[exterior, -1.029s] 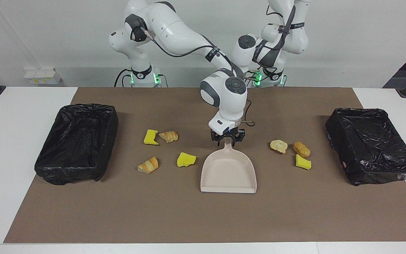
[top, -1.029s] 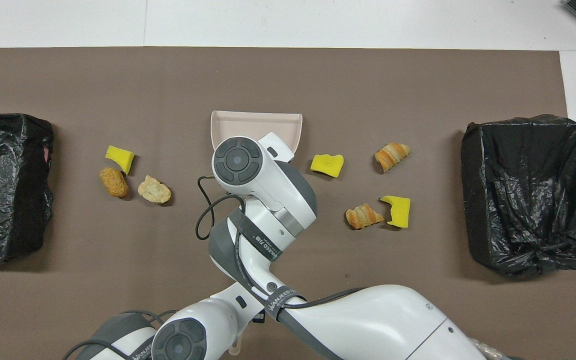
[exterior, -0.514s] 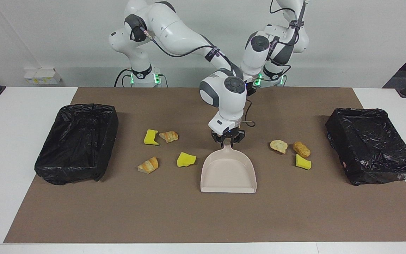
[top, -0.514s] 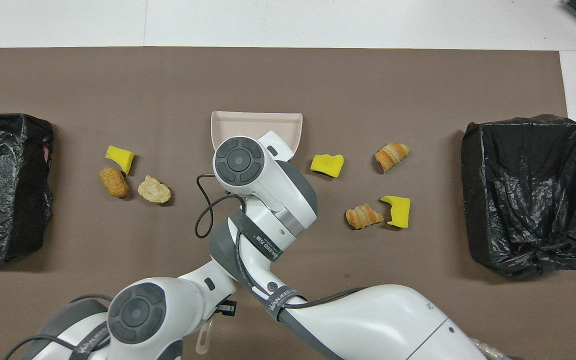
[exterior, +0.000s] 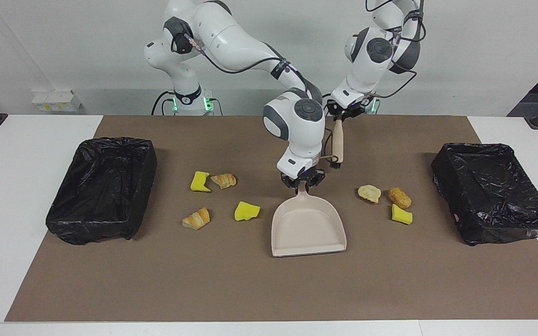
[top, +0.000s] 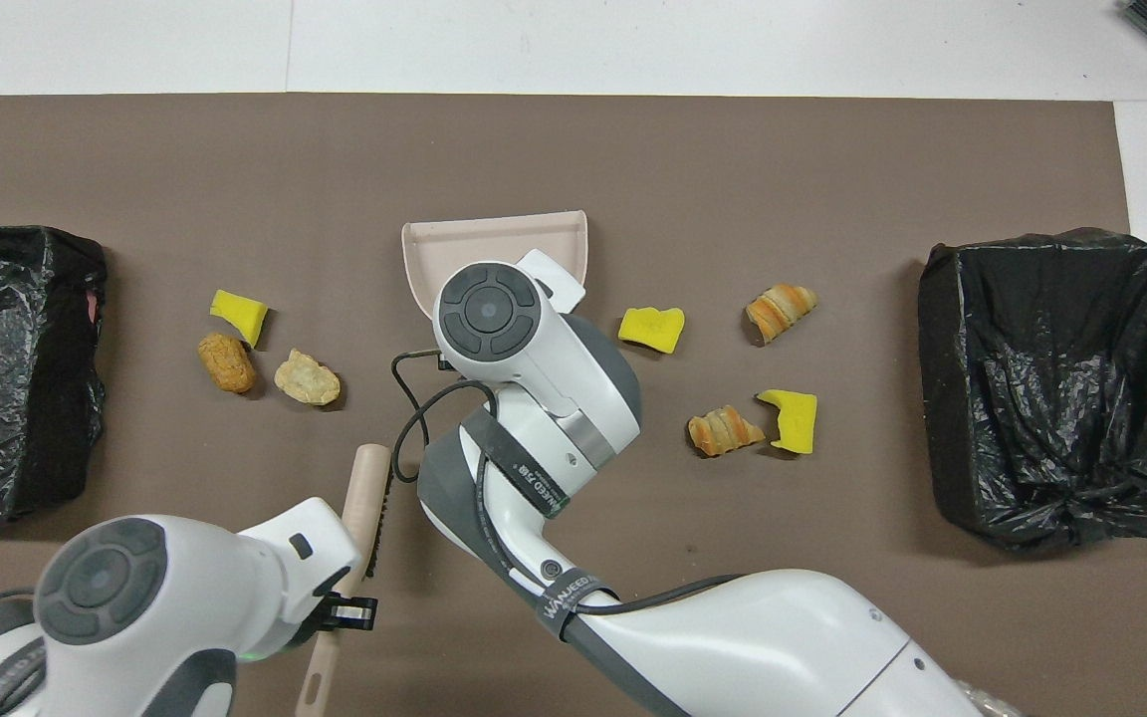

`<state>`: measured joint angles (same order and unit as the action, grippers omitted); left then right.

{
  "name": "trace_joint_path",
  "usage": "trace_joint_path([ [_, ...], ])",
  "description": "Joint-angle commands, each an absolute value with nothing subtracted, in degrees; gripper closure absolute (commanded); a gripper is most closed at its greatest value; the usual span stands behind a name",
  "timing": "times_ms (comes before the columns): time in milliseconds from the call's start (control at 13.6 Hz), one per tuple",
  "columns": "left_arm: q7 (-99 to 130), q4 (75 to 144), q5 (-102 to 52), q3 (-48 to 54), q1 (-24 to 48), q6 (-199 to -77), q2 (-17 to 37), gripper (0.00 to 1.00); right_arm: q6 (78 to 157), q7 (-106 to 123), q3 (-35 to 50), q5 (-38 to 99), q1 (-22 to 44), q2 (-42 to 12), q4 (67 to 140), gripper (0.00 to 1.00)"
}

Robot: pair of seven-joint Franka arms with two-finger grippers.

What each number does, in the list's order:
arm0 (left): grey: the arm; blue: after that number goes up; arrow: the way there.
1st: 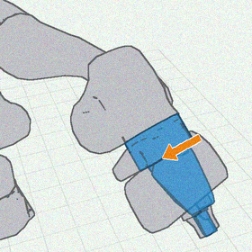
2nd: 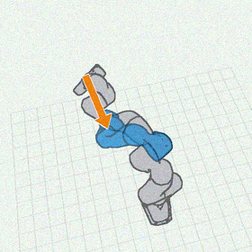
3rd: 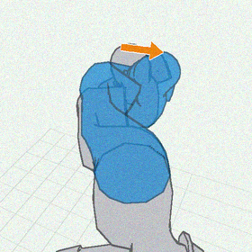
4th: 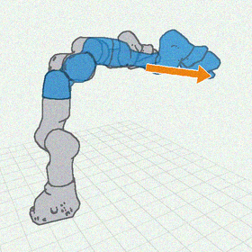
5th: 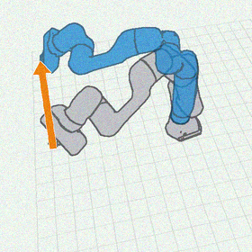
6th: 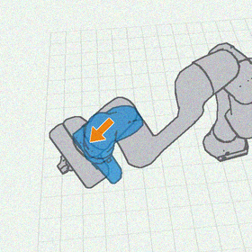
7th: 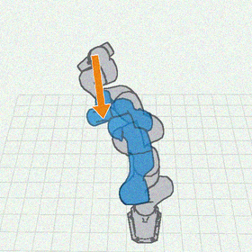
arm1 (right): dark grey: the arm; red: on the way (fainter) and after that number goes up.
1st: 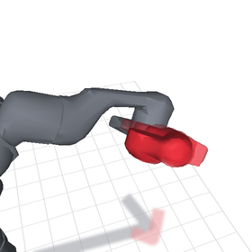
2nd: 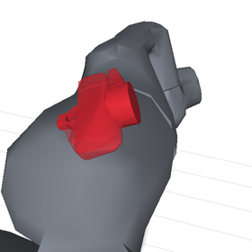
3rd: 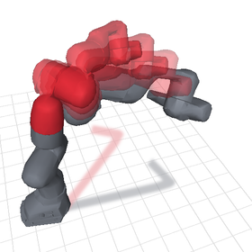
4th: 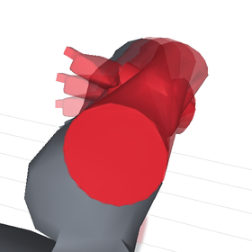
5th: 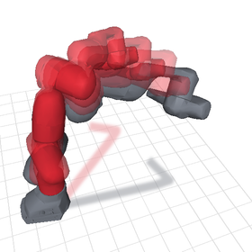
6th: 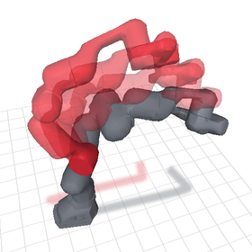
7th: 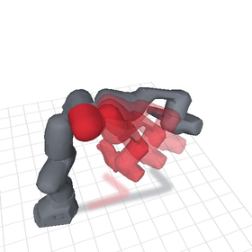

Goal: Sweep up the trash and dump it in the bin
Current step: 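Lift the brush with the left gripper while the right gripper angles the dustpan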

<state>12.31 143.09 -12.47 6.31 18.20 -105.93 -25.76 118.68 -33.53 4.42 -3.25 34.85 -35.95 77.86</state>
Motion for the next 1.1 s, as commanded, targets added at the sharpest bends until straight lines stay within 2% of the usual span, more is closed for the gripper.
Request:
trace_joint_path([
  [0, 10.9, 137.7, -10.0, 6.7, 9.9, -101.8, -25.8, 1.00, 118.0, -24.7, 4.8, -1.9, 33.7, -33.0, 79.9, 1.00],
  [220, 8.2, 132.7, -9.1, 6.7, -0.6, -102.6, -22.1, 1.00, 116.5, -14.5, 4.8, -2.6, 33.1, -32.7, 80.0, 1.00],
  [441, 7.5, 124.0, -7.1, 6.8, -8.3, -102.9, -14.3, 1.00, 113.7, -0.7, 4.8, -2.9, 32.4, -32.6, 80.1, 1.00],
  [588, 7.5, 118.3, -5.2, 6.7, -10.5, -102.3, -8.4, 1.00, 113.5, 7.1, 4.7, -3.1, 31.6, -32.6, 80.2, 1.00],
  [808, 5.4, 117.2, -3.4, 6.7, -11.5, -103.5, -4.8, 1.00, 113.5, 21.1, 4.7, -4.9, 30.6, -32.7, 80.5, 1.00],
  [1029, 3.1, 120.3, -3.4, 6.8, -10.9, -107.8, -3.4, 1.00, 114.3, 39.1, 4.7, -5.4, 29.2, -33.0, 80.5, 1.00],
])
